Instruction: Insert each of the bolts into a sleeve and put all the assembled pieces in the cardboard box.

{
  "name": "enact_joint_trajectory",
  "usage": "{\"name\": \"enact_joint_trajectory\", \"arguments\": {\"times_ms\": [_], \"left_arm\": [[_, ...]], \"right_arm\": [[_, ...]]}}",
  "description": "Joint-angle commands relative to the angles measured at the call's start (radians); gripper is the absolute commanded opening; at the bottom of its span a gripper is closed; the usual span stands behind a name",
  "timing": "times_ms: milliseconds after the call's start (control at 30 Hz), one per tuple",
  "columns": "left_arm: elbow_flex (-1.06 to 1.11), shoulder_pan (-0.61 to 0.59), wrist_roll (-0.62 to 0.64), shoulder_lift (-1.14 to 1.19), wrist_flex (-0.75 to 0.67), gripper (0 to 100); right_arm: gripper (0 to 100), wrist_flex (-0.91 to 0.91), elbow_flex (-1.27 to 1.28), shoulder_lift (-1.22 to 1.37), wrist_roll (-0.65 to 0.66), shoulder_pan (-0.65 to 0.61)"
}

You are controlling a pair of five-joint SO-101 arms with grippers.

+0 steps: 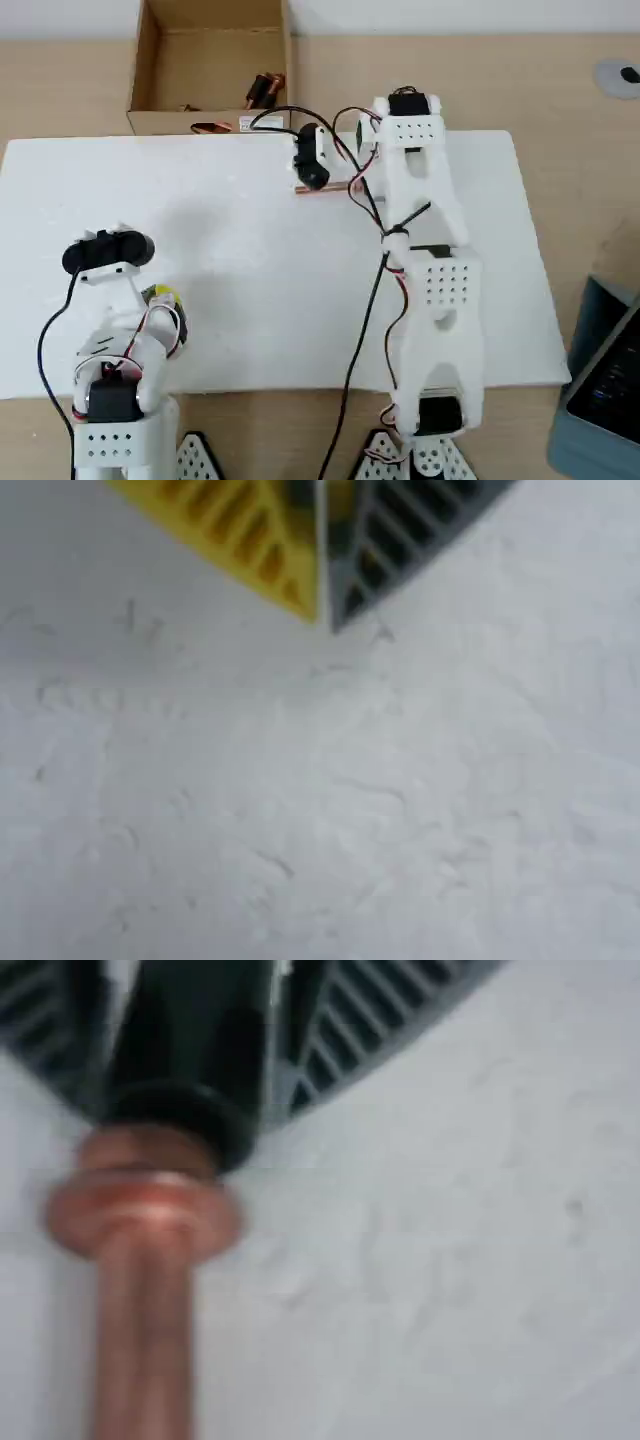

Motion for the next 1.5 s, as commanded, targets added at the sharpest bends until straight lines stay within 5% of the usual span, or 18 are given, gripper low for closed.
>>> {"name": "enact_joint_trajectory", "arguments": {"times_ms": [0,467,900,1467], "left_arm": [[-0.002,-0.009,0.003,-0.005,-0.002,0],[-0.002,-0.003,-0.003,-0.005,-0.002,0],[-0.002,0.000,-0.005,-0.005,-0.002,0],[-0.002,0.000,-0.005,-0.005,-0.002,0]], "right_arm": [[5.6,0.009,-0.018,0.010,0.005,-0.015],[1.2,0.203,-0.242,0.010,-0.054,-0.016],[1.2,0.264,-0.475,-0.048,-0.287,-0.015],[1.2,0.264,0.074,-0.707,-0.779,-0.008]]}}
